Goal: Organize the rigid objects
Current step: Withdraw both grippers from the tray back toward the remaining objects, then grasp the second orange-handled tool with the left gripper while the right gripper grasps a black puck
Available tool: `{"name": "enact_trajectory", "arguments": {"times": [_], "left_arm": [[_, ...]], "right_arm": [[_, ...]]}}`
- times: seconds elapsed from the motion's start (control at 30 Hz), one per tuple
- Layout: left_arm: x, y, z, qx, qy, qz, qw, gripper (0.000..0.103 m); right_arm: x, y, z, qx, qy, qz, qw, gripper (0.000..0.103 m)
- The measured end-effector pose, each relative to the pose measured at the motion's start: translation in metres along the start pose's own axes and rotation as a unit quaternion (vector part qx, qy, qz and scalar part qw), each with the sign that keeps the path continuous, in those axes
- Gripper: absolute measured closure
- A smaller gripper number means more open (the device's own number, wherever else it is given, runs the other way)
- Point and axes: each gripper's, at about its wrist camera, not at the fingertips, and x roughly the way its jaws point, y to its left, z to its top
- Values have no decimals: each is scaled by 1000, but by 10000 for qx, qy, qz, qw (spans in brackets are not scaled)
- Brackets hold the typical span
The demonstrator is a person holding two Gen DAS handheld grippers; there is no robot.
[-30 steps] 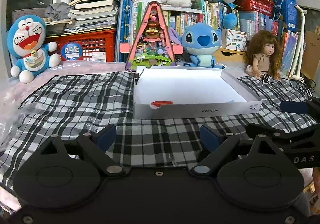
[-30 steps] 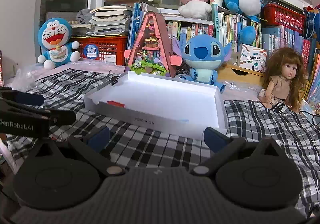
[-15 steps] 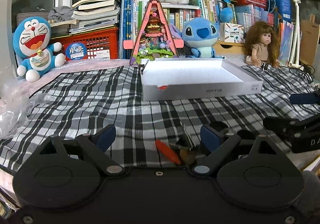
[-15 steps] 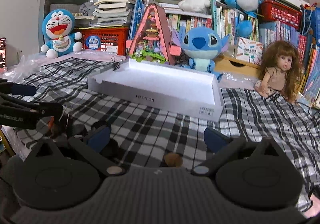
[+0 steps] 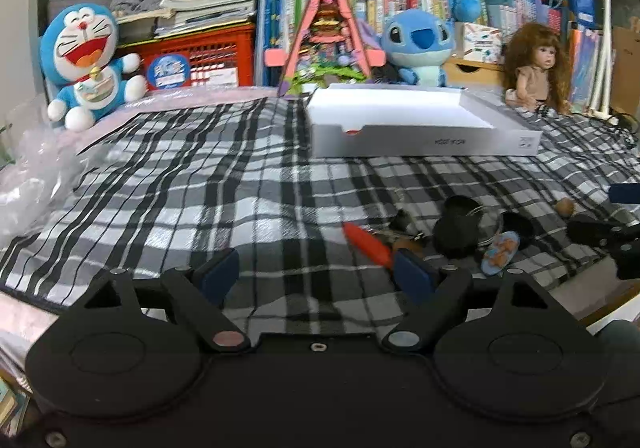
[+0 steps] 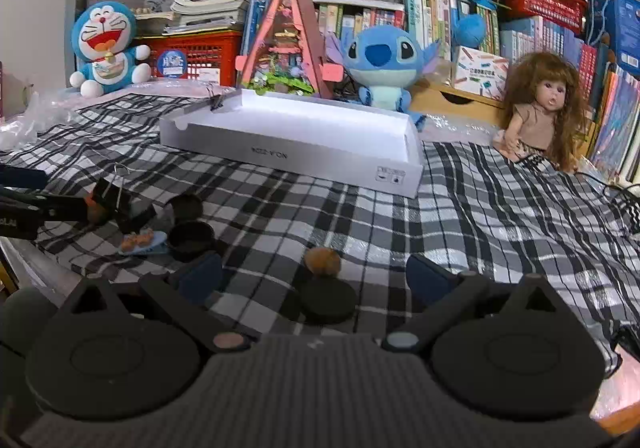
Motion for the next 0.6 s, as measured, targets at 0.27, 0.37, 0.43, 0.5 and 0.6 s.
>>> {"name": "enact_trajectory", "arguments": {"times": [0.27, 0.37, 0.43, 0.5, 0.6], "left_arm": [[6, 1, 0, 73, -17, 93, 9999, 26], [9, -6, 1, 386, -108, 114, 9991, 26], [12, -11, 2, 603, -187, 132, 9979, 26], [12, -16, 2, 765, -242, 76, 9967, 26], [12, -22, 2, 918, -288, -31, 9954, 26]], "right_arm": [[3, -3, -5, 169, 169, -38, 9997, 14], [2, -3, -7, 159, 162, -46, 9997, 19], [1, -3, -8, 177, 162, -54, 9997, 23], [1, -5, -9, 202, 167, -91, 9996, 25], [1, -8, -9, 282, 188, -116, 9994, 30]]}}
